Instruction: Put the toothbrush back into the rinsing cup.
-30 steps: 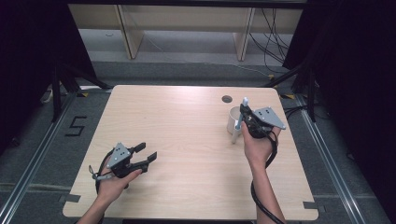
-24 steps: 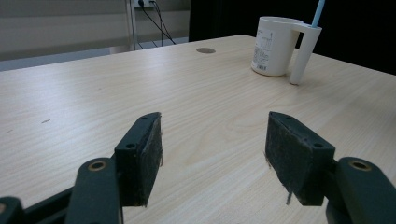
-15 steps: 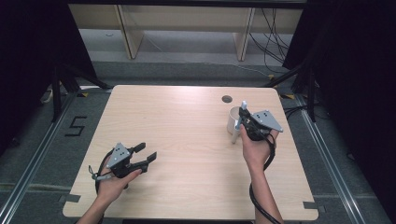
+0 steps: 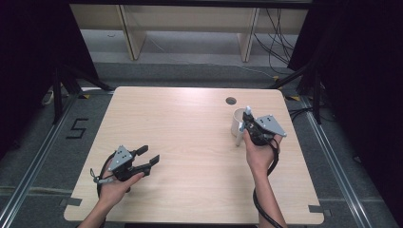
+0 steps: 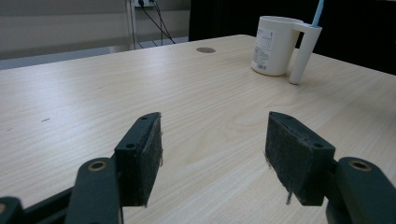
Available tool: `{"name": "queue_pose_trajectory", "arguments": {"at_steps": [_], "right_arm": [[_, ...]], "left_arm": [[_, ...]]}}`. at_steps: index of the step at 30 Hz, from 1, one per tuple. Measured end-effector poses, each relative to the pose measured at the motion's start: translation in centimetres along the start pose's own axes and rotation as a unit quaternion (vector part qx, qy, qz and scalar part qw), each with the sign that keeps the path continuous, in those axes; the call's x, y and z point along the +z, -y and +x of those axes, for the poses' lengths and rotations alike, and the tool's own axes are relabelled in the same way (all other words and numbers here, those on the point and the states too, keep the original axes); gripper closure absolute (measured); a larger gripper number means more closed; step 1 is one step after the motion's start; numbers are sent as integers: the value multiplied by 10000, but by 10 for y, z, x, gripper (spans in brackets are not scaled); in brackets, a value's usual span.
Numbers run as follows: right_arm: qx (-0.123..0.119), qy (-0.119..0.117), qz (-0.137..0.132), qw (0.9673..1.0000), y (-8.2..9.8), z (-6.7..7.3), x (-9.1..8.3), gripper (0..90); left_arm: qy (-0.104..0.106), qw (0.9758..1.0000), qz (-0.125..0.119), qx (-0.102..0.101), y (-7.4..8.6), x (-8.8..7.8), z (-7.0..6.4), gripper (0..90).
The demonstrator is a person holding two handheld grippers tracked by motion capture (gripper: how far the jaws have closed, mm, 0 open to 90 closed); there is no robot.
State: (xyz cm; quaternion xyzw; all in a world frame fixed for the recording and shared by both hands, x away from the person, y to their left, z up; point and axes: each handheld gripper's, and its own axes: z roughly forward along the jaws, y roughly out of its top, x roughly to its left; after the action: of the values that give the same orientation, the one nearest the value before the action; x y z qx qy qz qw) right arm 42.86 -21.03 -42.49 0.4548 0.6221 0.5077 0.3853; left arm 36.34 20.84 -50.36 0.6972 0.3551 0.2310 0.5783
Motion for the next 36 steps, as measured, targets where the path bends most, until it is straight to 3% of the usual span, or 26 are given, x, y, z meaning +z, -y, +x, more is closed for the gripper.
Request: {"name": "queue_pose_trajectory", "arguments": {"at_steps": [8, 9, 11, 12, 17, 21, 23, 25, 36], "right_arm": [[-4, -1, 20, 10000, 7, 0, 2, 849], [138, 34, 85, 9999, 8, 2, 1, 849], [-3, 42, 28, 10000, 9, 0, 2, 848], [86, 1, 86, 9999, 9, 1, 2, 848], [37, -32, 27, 10000, 11, 1, 3, 848], [-2, 14, 126, 9999, 12, 1, 2, 847], [126, 32, 100, 9999, 14, 3, 3, 847], [27, 25, 100, 9999, 15, 1, 3, 847], [63, 1, 139, 9999, 18, 1, 3, 841]], "left_arm": [[-1, 10000, 2, 6, 0, 0, 0, 360], [-2, 10000, 3, 7, 0, 0, 0, 360], [-4, 10000, 10, 12, 0, 0, 0, 360], [-4, 10000, 11, 15, 0, 0, 0, 360], [-39, 10000, 82, 26, 0, -1, 0, 360], [-39, 10000, 83, 23, 0, -1, 0, 360], [-47, 10000, 79, 23, 0, -1, 0, 360], [-5, 10000, 1, 4, 1, 0, 0, 360], [-32, 10000, 78, 10, 0, -1, -1, 359]]}}
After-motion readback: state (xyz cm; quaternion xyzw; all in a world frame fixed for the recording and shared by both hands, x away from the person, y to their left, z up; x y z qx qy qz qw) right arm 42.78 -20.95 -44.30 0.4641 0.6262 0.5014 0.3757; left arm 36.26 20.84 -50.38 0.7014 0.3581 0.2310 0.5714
